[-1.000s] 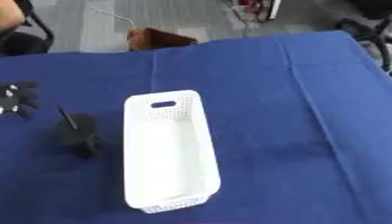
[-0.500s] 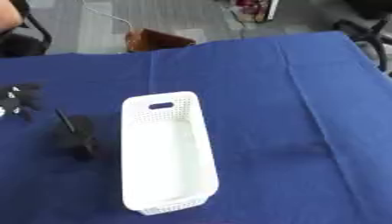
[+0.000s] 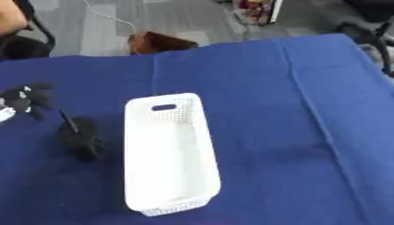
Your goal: Pick up objects on the table and place them in the box.
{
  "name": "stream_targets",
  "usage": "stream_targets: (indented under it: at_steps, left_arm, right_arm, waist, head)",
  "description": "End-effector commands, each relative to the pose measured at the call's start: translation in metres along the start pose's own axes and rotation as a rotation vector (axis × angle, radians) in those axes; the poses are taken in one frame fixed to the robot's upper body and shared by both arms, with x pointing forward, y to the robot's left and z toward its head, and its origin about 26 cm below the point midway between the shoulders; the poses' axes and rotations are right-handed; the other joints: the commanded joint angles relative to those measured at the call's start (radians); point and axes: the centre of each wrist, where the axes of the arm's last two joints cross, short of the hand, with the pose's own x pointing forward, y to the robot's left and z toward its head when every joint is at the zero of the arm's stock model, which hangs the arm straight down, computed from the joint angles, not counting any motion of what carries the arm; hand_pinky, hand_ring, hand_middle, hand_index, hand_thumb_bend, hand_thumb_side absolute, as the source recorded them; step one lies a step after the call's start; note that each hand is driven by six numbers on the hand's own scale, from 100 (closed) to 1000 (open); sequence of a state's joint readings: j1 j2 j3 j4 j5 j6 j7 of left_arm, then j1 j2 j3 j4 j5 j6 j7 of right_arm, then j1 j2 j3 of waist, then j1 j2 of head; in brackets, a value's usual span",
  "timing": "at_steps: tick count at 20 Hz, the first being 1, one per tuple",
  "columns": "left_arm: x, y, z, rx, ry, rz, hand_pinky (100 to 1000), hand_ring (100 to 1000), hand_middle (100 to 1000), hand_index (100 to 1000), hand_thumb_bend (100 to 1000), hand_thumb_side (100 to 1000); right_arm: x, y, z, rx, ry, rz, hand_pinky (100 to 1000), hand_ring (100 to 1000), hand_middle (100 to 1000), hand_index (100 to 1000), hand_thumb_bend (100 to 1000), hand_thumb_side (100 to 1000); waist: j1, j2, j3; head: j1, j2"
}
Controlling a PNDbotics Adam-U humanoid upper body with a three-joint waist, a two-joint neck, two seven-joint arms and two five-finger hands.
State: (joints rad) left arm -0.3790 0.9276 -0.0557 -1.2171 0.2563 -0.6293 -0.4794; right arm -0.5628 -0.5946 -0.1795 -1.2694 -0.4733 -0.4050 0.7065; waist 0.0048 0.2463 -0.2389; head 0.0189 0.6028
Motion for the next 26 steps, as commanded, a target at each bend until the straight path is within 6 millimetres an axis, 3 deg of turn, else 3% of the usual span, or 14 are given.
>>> stream_targets:
  at_steps: [1,17,26]
  left_arm:
    - [0.015,0.008,-0.008,-0.108,-0.137,-0.075,624,731,1000,877,100,970]
    - [0.043,-0.016,-0.04,-0.238,-0.272,-0.091,632,733,1000,877,100,968]
    - [0.049,-0.021,-0.044,-0.262,-0.288,-0.099,636,733,1000,876,100,971]
  right_arm:
    - [0.012,-0.009,-0.001,0.203,-0.147,0.174,406,666,715,829,1000,541]
    - [0.013,-0.009,-0.003,0.2,-0.155,0.17,406,666,714,828,1000,541]
    - [0.013,-0.009,-0.002,0.201,-0.152,0.172,405,666,713,827,1000,541]
  waist:
    - [-0.002,-0.026,0.008]
    - [-0.006,-0.021,0.007]
    - [-0.005,-0.02,0.012]
  head:
    - [-0.016,-0.001]
    - [-0.02,-0.007]
    - [-0.024,-0.008]
